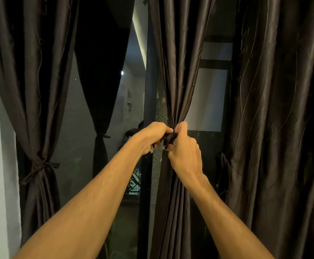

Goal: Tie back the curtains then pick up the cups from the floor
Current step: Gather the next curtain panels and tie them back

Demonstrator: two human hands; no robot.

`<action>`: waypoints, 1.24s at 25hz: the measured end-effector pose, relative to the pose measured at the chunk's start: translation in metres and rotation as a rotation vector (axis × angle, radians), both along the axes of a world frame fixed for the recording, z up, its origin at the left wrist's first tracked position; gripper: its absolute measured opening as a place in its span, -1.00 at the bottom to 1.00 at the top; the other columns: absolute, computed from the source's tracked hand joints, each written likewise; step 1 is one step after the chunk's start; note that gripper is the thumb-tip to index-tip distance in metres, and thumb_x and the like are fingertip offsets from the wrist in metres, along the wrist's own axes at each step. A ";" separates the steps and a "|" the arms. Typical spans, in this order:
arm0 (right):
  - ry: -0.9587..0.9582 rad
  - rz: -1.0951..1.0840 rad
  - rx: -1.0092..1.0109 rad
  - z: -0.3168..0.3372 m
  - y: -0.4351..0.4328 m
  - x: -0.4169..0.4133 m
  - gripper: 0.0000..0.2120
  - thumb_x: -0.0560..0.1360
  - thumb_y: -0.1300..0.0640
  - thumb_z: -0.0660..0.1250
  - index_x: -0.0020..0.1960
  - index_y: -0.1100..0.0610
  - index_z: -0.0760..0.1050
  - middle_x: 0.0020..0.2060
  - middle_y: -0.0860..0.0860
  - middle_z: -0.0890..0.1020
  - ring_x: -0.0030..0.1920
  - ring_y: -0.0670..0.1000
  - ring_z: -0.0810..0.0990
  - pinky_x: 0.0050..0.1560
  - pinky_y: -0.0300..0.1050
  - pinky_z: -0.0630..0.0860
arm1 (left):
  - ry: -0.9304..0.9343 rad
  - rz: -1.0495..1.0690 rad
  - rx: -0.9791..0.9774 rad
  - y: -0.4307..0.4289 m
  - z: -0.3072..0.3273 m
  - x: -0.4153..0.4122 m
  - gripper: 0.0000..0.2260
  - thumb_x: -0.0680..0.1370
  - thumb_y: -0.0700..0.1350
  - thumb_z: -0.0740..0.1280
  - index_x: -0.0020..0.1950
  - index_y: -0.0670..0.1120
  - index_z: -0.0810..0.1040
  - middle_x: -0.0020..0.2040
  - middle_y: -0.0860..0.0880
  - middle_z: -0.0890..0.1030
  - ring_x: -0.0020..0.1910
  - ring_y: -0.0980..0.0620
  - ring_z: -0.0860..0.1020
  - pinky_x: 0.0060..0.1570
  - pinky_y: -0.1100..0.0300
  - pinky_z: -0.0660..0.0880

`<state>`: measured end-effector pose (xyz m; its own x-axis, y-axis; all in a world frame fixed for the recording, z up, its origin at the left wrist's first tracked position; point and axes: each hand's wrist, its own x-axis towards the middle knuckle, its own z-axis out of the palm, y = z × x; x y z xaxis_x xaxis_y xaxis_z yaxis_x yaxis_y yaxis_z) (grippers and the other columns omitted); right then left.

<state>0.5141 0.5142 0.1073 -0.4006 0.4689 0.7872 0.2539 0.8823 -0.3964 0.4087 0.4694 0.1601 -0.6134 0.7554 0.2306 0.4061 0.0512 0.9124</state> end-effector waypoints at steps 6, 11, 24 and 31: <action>0.003 -0.127 0.208 0.005 0.015 -0.004 -0.87 0.60 0.19 0.20 0.13 0.15 0.42 -0.08 0.08 0.62 -0.09 0.11 0.60 -0.21 -0.02 0.47 | -0.126 -0.065 0.008 -0.005 0.008 -0.001 -0.89 0.51 -0.13 0.28 -0.17 -0.14 0.50 -0.29 -0.06 0.45 -0.52 0.12 0.25 -0.56 0.26 0.22; -0.031 -0.267 0.423 0.008 0.027 -0.004 -0.93 0.50 0.19 0.30 -0.12 0.19 0.46 -0.32 0.12 0.61 -0.35 0.19 0.59 -0.36 -0.04 0.36 | -0.130 -0.055 -0.063 0.000 0.006 0.002 -0.87 0.56 -0.13 0.17 -0.14 -0.13 0.45 -0.38 -0.02 0.39 -0.54 0.12 0.18 -0.61 0.29 0.16; -0.185 0.082 -0.308 0.041 0.030 0.018 -0.81 0.48 0.06 0.28 0.07 0.00 0.59 -0.13 -0.02 0.69 -0.18 0.07 0.64 -0.17 -0.06 0.48 | -0.274 -0.295 0.316 0.003 -0.018 -0.002 -0.74 0.63 -0.28 0.16 -0.24 -0.13 0.46 -0.34 -0.02 0.40 -0.49 0.14 0.24 -0.58 0.32 0.17; -0.027 0.262 -0.340 0.041 0.048 0.026 -0.85 0.52 0.00 0.42 -0.08 0.08 0.66 -0.38 0.01 0.59 -0.41 -0.05 0.46 -0.38 -0.10 0.47 | -0.269 -0.348 0.342 0.005 -0.026 -0.001 -0.80 0.62 -0.31 0.14 -0.01 -0.18 0.55 -0.26 -0.04 0.45 -0.49 0.16 0.26 -0.54 0.33 0.22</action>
